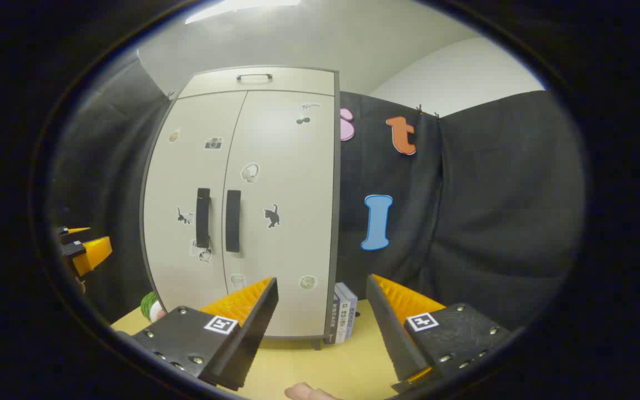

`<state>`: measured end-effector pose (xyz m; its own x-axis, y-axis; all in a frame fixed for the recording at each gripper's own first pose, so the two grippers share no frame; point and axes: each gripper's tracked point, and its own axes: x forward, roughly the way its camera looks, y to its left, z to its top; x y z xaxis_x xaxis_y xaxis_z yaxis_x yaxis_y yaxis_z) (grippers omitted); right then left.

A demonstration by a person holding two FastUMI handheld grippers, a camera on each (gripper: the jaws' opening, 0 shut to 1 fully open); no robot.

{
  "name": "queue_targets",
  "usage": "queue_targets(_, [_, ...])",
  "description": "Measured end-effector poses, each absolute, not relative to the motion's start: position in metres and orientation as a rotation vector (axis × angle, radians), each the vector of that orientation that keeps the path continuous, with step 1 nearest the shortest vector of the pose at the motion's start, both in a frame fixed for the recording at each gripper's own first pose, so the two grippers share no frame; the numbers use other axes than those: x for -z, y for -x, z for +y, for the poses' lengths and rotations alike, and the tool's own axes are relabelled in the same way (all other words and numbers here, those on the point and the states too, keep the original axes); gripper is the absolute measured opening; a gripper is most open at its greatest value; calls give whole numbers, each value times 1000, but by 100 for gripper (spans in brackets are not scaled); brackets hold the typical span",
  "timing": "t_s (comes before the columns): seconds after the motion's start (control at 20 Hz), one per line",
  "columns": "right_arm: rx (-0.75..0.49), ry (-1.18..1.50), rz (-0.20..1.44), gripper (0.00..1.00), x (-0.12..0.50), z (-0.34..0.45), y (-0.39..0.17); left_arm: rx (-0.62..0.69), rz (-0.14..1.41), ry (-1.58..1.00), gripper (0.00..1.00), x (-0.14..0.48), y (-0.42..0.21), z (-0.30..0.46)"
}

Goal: Open the right door of the double-door shoe cabinet with the right hand, and open the left door with the left hand.

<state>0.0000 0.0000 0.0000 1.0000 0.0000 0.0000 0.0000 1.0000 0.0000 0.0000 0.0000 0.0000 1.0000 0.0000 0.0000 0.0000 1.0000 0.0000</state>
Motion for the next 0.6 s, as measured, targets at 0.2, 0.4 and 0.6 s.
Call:
queue_targets(0.2, [-10, 12, 2, 95, 1, 5, 1, 0, 2, 1, 96, 1, 0, 1])
queue_targets(0.4, [-22, 17, 6, 95, -1, 12, 0, 3, 1, -1, 96, 2, 1, 2])
queue_targets(0.6, [-30, 22, 5, 95, -1, 19, -3, 1, 6, 1, 96, 5, 2, 5])
